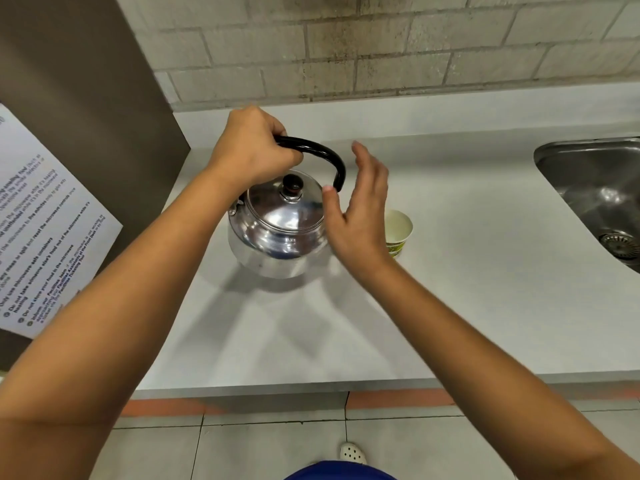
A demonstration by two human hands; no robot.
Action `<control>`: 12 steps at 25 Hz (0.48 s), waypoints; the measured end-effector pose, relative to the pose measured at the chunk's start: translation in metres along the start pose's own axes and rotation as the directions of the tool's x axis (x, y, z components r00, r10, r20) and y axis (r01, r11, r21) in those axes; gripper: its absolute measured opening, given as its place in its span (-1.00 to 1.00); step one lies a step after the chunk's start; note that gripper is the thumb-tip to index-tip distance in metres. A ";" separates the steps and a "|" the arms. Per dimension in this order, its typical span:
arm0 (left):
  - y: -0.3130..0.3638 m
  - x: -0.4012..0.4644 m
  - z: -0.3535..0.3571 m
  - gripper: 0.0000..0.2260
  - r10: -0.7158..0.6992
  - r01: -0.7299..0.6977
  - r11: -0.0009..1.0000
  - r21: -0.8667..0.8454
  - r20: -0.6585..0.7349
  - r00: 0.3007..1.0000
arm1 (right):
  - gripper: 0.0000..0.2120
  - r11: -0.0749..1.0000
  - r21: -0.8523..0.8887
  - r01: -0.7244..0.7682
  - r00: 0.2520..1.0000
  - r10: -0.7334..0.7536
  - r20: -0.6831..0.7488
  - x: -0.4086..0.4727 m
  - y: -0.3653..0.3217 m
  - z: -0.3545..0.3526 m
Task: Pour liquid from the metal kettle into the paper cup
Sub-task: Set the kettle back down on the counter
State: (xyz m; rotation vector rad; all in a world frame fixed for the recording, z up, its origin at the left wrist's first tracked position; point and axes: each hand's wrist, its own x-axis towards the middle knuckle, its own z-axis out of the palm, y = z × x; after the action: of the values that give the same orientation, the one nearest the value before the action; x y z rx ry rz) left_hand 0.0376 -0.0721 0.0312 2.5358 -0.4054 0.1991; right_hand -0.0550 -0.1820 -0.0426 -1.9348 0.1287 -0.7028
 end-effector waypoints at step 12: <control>-0.044 -0.018 0.008 -0.72 -0.084 0.084 0.984 -0.155 0.005 0.996 | -0.71 0.993 -0.080 0.087 0.859 -0.034 0.510 0.048 0.005 0.009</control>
State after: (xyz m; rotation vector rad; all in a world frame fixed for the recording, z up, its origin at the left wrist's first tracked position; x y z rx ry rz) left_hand 0.0357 -0.0371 -0.0012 2.3934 -0.3009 0.1321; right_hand -0.0097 -0.1955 -0.0295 -2.1649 -0.2326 -0.2041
